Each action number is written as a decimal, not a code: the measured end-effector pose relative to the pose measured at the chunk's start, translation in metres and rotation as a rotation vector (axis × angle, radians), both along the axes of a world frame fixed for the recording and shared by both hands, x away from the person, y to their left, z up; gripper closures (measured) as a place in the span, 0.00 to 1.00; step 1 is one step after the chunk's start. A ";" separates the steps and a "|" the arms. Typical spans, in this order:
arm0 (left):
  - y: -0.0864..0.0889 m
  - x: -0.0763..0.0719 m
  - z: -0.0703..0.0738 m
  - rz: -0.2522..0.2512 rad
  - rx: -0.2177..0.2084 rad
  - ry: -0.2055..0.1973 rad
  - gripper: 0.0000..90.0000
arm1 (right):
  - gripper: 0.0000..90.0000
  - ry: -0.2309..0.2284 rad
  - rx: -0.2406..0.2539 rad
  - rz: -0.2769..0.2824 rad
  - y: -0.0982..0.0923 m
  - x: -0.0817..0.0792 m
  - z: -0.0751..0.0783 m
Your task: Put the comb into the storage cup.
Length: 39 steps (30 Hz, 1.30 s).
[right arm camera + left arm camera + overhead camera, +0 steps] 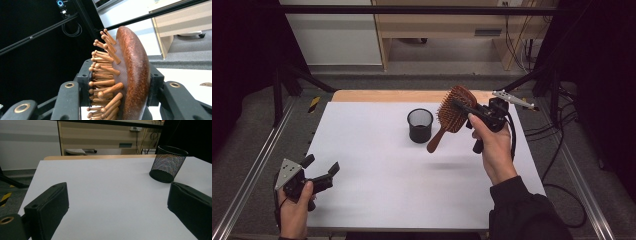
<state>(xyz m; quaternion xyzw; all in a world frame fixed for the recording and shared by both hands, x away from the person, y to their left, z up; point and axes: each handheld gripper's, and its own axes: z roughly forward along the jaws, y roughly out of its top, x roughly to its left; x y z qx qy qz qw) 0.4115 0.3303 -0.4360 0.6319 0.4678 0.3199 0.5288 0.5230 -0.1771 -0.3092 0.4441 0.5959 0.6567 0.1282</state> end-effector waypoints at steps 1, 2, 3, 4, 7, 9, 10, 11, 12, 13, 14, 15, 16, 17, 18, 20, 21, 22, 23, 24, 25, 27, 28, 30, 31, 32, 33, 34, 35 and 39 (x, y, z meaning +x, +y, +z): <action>0.000 0.000 0.000 0.000 0.000 0.000 0.04 | 0.58 0.002 0.001 0.000 0.000 0.000 0.001; 0.000 0.000 0.000 -0.001 0.000 0.000 0.04 | 0.58 0.002 0.001 0.000 0.000 0.000 0.001; 0.000 0.000 0.000 -0.003 0.001 -0.001 0.04 | 0.58 -0.001 0.001 0.001 0.000 0.000 0.002; -0.001 0.000 0.000 -0.004 0.001 -0.001 0.04 | 0.58 -0.004 0.002 -0.001 0.000 0.001 0.004; -0.001 0.000 0.000 -0.006 0.004 -0.004 0.04 | 0.58 -0.005 0.003 -0.002 0.000 0.001 0.007; -0.001 0.000 0.000 -0.006 0.003 -0.004 0.04 | 0.58 -0.007 0.002 -0.001 0.000 0.001 0.008; -0.001 0.000 0.000 -0.008 0.003 -0.005 0.04 | 0.58 -0.010 0.002 -0.002 0.000 0.001 0.009; -0.001 0.000 0.000 -0.009 0.004 -0.004 0.04 | 0.58 -0.013 0.002 -0.002 0.000 0.001 0.011; -0.002 0.001 -0.001 -0.018 0.009 -0.003 0.04 | 0.58 -0.018 0.000 -0.005 0.000 0.002 0.013; -0.002 0.001 -0.001 -0.018 0.009 -0.003 0.04 | 0.58 -0.018 0.000 -0.005 0.000 0.002 0.013; -0.004 0.002 -0.002 -0.026 0.024 -0.002 0.04 | 0.58 -0.021 0.000 -0.006 0.000 0.003 0.015; -0.004 0.002 -0.002 -0.026 0.024 -0.002 0.04 | 0.58 -0.021 0.000 -0.006 0.000 0.003 0.015; -0.005 0.002 -0.002 -0.031 0.024 -0.002 0.04 | 0.58 -0.021 0.005 -0.008 0.000 0.005 0.017; -0.005 0.002 -0.002 -0.031 0.024 -0.002 0.04 | 0.58 -0.021 0.005 -0.008 0.000 0.005 0.017; -0.006 0.001 -0.002 -0.032 0.025 -0.005 0.04 | 0.58 -0.024 0.004 -0.011 0.001 0.008 0.019; -0.006 0.001 -0.001 -0.035 0.026 -0.008 0.04 | 0.58 -0.027 0.006 -0.013 0.001 0.010 0.020; -0.006 0.001 -0.001 -0.035 0.025 -0.008 0.04 | 0.58 -0.026 0.008 -0.013 0.002 0.012 0.021; -0.006 0.001 -0.001 -0.036 0.025 -0.009 0.04 | 0.58 -0.026 0.012 -0.012 0.002 0.013 0.022; -0.007 0.000 -0.001 -0.037 0.023 -0.012 0.04 | 0.58 -0.029 0.013 -0.012 0.003 0.015 0.023; -0.007 0.000 0.000 -0.040 0.023 -0.017 0.04 | 0.58 -0.030 0.017 -0.007 0.005 0.018 0.024; -0.008 -0.001 0.001 -0.045 0.023 -0.023 0.04 | 0.58 -0.033 0.021 -0.005 0.006 0.019 0.025; -0.009 -0.001 0.002 -0.052 0.026 -0.033 0.04 | 0.58 -0.031 0.022 -0.008 0.009 0.025 0.026; -0.010 -0.001 0.002 -0.055 0.027 -0.036 0.04 | 0.58 -0.032 0.023 -0.011 0.010 0.027 0.027; -0.010 -0.001 0.002 -0.060 0.027 -0.042 0.04 | 0.58 -0.029 0.030 -0.018 0.013 0.033 0.028; -0.010 -0.001 0.002 -0.061 0.027 -0.044 0.04 | 0.58 -0.030 0.034 -0.022 0.015 0.037 0.029; -0.010 -0.001 0.002 -0.061 0.025 -0.045 0.04 | 0.58 -0.030 0.036 -0.026 0.016 0.040 0.030; -0.010 -0.001 0.002 -0.063 0.023 -0.045 0.04 | 0.58 -0.030 0.037 -0.030 0.018 0.044 0.031; -0.010 -0.001 0.002 -0.063 0.022 -0.046 0.04 | 0.58 -0.032 0.038 -0.034 0.019 0.047 0.032; -0.010 -0.001 0.002 -0.064 0.018 -0.046 0.04 | 0.58 -0.030 0.040 -0.037 0.020 0.050 0.033; -0.009 -0.001 0.002 -0.066 0.017 -0.046 0.04 | 0.58 -0.030 0.034 -0.055 0.024 0.063 0.035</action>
